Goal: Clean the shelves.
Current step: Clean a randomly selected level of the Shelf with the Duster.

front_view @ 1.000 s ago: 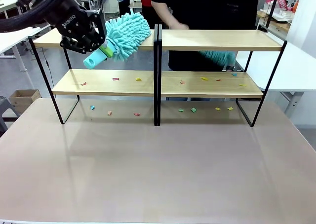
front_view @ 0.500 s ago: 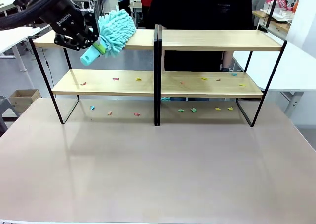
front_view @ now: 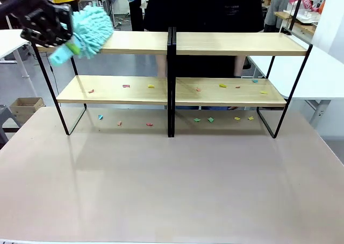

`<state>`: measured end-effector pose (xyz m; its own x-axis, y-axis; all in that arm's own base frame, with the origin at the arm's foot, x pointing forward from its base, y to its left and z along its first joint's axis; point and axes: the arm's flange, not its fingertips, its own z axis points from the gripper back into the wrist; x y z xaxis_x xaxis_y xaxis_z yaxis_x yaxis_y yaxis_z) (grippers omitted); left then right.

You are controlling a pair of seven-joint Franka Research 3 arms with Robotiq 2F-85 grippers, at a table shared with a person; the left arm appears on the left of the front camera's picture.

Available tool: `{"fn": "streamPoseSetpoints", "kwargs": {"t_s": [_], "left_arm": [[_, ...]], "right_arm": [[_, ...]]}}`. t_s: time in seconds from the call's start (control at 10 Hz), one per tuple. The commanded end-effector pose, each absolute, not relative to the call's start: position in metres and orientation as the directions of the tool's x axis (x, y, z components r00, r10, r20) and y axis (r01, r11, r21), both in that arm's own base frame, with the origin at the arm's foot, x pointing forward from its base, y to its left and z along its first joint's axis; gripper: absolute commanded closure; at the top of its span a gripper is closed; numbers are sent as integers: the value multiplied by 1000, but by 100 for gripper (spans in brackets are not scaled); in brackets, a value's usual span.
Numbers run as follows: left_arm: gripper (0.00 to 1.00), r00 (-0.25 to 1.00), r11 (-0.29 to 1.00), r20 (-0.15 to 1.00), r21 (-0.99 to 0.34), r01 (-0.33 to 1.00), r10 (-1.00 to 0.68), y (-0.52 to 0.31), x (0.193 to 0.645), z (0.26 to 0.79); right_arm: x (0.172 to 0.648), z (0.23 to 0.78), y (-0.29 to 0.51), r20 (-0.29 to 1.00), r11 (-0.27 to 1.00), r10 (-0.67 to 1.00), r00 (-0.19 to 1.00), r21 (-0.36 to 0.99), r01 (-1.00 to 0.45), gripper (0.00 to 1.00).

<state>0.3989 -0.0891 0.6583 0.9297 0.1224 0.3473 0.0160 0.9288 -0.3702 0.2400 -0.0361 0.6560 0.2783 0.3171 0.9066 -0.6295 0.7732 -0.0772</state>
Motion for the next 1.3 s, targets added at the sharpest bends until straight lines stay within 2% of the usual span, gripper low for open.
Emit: {"fn": "streamPoseSetpoints", "kwargs": {"t_s": [0.0, 0.3, 0.6, 0.8, 1.2], "left_arm": [[87, 934, 948, 320, -314, -55, 160, -60, 404, 662], [87, 939, 963, 301, -254, -91, 168, -11, 406, 665], [87, 872, 981, 466, -182, -73, 152, 26, 397, 704], [87, 826, 983, 535, -144, -118, 177, 52, 386, 719], [87, 838, 976, 515, -202, -85, 180, 54, 381, 716]], "right_arm": [[241, 656, -36, 908, 769, 317, 274, -76, -635, 0], [241, 656, -36, 908, 769, 317, 274, -76, -635, 0], [241, 656, -36, 908, 769, 317, 274, -76, -635, 0], [241, 656, -36, 908, 769, 317, 274, -76, -635, 0], [241, 656, -36, 908, 769, 317, 274, -76, -635, 0]]}}
